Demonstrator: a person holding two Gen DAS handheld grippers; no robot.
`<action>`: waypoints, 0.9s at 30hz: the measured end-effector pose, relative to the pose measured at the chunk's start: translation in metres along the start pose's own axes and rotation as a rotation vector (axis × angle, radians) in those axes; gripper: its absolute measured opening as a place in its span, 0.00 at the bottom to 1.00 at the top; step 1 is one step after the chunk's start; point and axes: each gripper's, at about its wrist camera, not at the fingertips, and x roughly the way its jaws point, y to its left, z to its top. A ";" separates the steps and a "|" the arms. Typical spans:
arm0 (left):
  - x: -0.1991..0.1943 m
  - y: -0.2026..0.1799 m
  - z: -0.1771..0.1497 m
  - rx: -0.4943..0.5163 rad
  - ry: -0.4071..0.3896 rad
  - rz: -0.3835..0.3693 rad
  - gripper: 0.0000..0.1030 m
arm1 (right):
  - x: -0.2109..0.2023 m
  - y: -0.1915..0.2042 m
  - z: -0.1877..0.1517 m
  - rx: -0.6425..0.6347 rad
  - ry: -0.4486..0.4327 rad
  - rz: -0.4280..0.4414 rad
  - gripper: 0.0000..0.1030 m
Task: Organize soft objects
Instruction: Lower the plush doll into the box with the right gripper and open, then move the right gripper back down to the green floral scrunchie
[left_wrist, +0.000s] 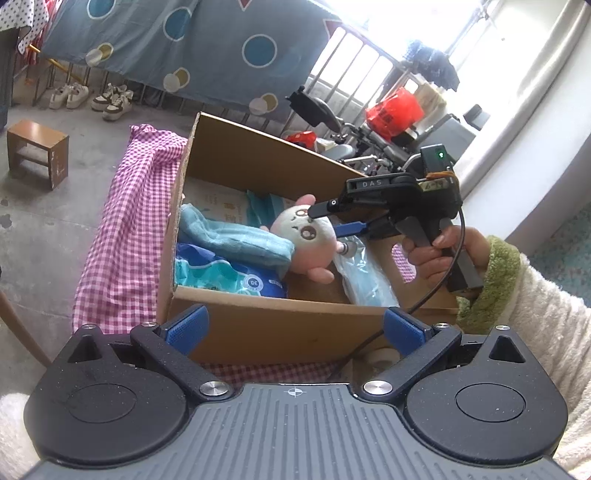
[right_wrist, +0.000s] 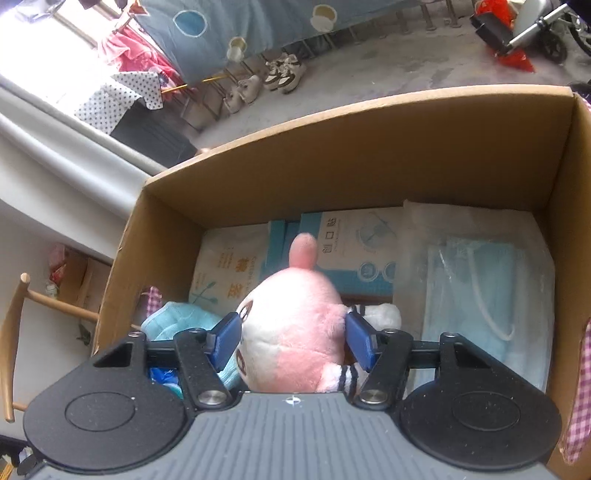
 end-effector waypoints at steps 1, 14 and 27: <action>0.000 0.000 0.000 -0.001 0.000 0.001 0.98 | 0.002 -0.001 0.000 -0.002 0.003 -0.006 0.64; -0.015 0.004 -0.008 -0.015 -0.049 0.015 0.99 | -0.047 0.017 -0.007 -0.052 -0.061 -0.083 0.73; -0.045 0.005 -0.014 -0.022 -0.157 -0.044 0.99 | -0.176 0.066 -0.069 -0.180 -0.329 0.040 0.77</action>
